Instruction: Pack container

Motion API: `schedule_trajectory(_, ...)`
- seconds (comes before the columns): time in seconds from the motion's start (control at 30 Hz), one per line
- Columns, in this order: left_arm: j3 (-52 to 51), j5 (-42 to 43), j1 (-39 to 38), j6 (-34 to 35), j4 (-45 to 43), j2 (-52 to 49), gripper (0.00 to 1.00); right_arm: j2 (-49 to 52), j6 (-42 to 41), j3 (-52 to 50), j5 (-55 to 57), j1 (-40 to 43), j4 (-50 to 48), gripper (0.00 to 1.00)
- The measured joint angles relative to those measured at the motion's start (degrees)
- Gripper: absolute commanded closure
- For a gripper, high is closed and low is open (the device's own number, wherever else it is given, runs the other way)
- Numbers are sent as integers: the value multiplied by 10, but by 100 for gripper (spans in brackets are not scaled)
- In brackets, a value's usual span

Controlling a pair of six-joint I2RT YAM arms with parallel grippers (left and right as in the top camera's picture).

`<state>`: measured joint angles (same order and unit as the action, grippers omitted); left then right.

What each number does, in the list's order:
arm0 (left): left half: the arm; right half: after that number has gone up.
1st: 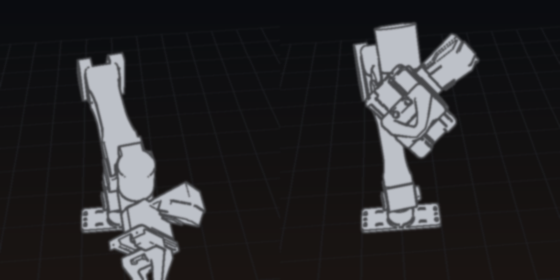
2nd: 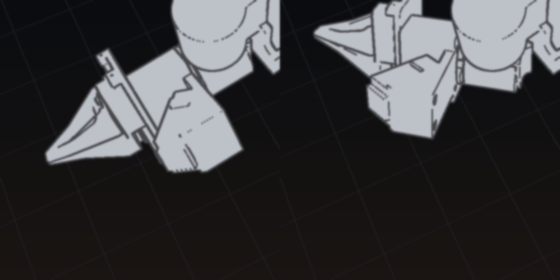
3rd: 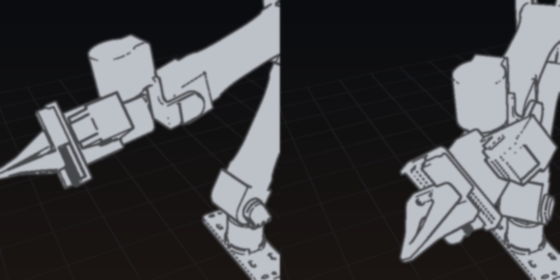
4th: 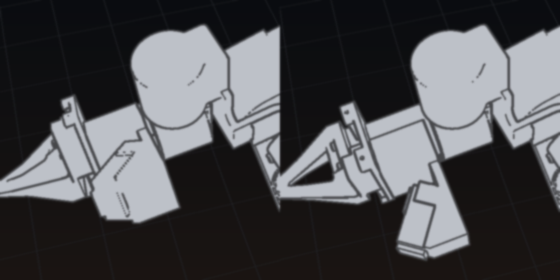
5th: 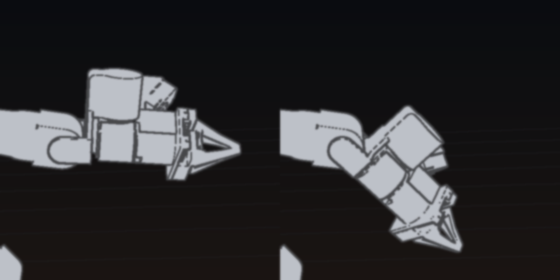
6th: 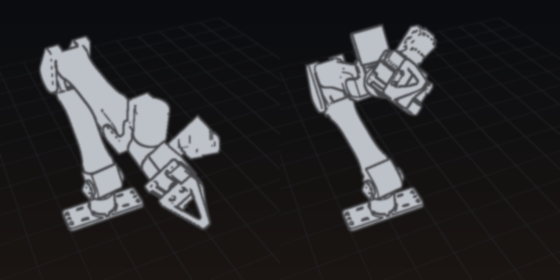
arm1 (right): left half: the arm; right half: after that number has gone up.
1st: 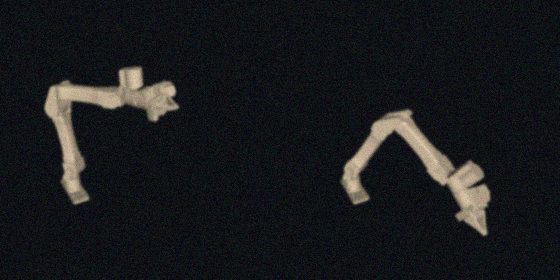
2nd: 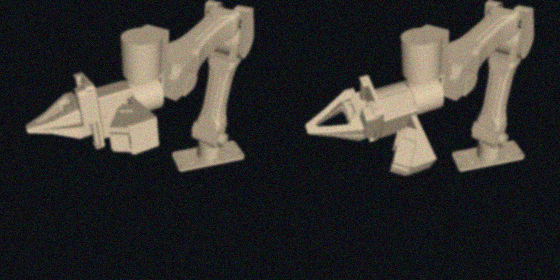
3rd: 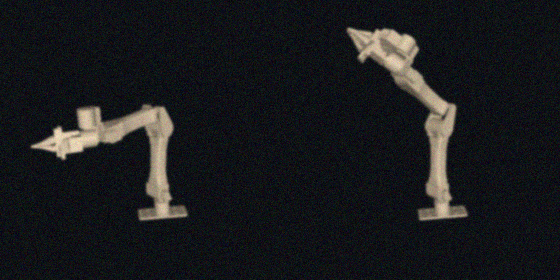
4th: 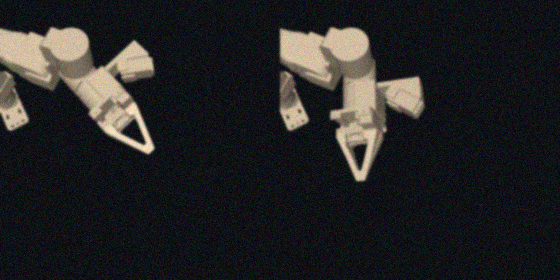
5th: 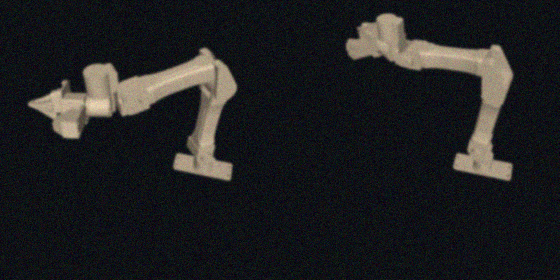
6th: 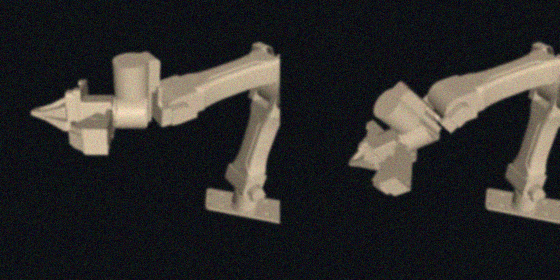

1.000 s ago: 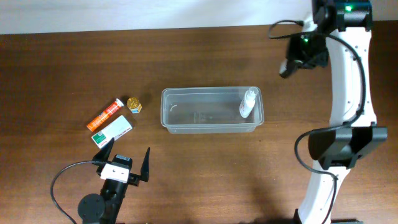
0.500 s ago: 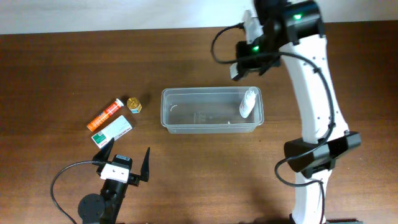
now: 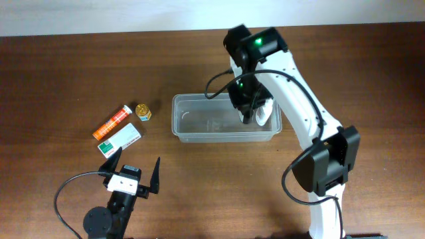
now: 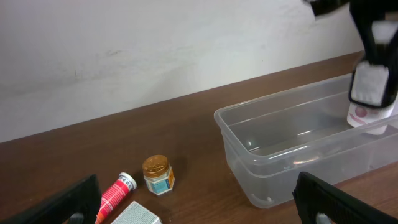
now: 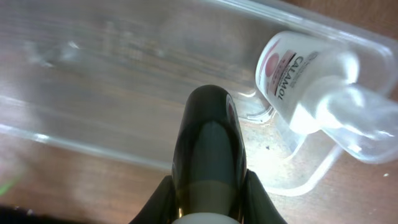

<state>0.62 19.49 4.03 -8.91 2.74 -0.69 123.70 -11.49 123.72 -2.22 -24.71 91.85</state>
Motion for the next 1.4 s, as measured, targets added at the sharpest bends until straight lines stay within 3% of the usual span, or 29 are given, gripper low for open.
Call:
schedule_trajectory(0.37,0,0,0,0,0,0,1,0,-51,-91,38,0,-59,83)
schedule_trajectory(1.4,0,0,0,0,0,0,1,0,-159,-175,69,0,-119,83)
